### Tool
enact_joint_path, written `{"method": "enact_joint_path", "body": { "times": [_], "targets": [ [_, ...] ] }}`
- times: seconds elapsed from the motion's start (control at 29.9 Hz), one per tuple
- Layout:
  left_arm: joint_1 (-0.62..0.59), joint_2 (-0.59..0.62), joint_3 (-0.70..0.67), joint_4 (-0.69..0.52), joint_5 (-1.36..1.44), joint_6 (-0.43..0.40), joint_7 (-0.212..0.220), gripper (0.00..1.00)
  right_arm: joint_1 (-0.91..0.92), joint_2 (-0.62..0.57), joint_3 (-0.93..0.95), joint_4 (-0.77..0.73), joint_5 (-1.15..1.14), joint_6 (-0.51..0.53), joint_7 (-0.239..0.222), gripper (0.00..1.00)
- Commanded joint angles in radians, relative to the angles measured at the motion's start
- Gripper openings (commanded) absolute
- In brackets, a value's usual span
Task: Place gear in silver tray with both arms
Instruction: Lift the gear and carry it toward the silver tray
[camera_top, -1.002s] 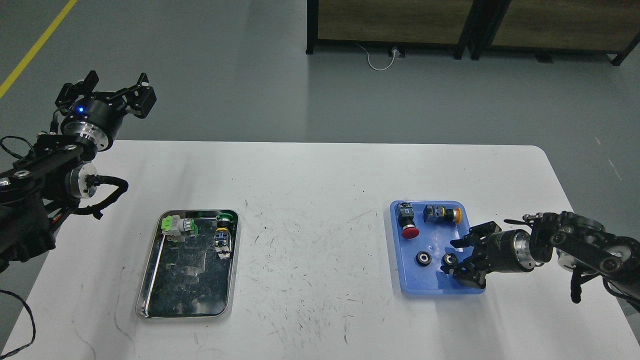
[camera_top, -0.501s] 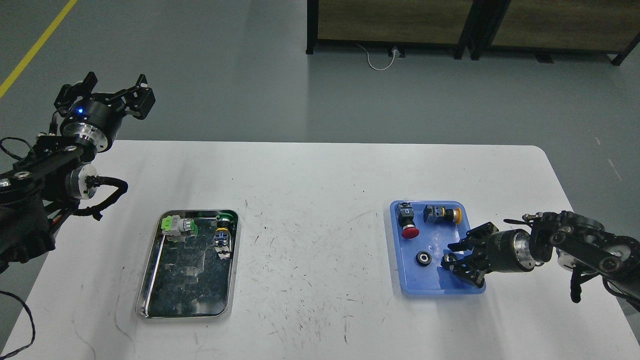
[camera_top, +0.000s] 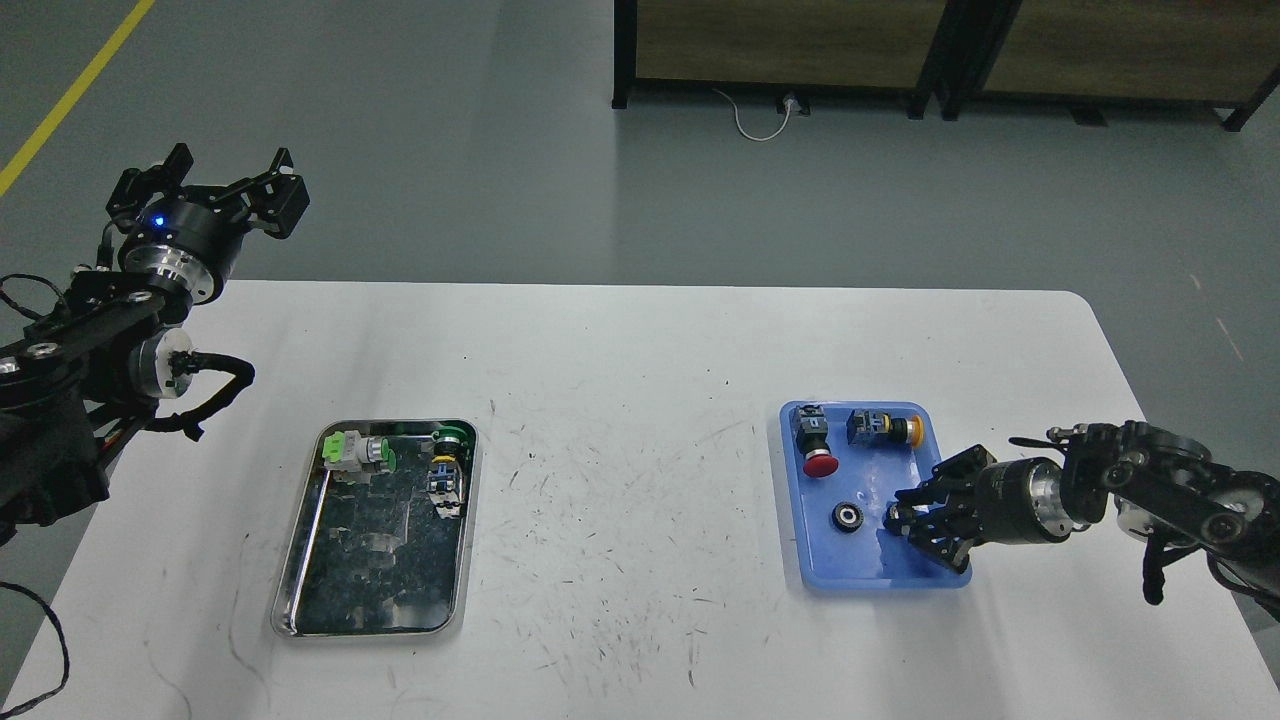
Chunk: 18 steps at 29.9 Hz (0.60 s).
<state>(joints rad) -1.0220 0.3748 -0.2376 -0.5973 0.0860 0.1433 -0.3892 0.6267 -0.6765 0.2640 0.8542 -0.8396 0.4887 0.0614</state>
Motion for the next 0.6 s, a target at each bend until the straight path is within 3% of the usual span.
{"method": "enact_joint_path", "body": {
  "times": [0.0,0.37,0.57],
  "targets": [
    [0.0,-0.001,0.0,-0.001,0.0,0.001,0.001,0.99,0.019,-0.006,0.015,0.006,0.001,0.0,0.0,0.3],
    [-0.003,-0.002,0.0,-0.001,0.0,0.007,0.001,0.99,0.169,-0.011,-0.002,0.045,-0.003,0.0,-0.051,0.33],
    [-0.003,-0.005,0.0,-0.001,0.0,0.012,0.001,0.99,0.336,0.055,-0.135,0.052,-0.003,0.0,-0.068,0.33]
  ]
}}
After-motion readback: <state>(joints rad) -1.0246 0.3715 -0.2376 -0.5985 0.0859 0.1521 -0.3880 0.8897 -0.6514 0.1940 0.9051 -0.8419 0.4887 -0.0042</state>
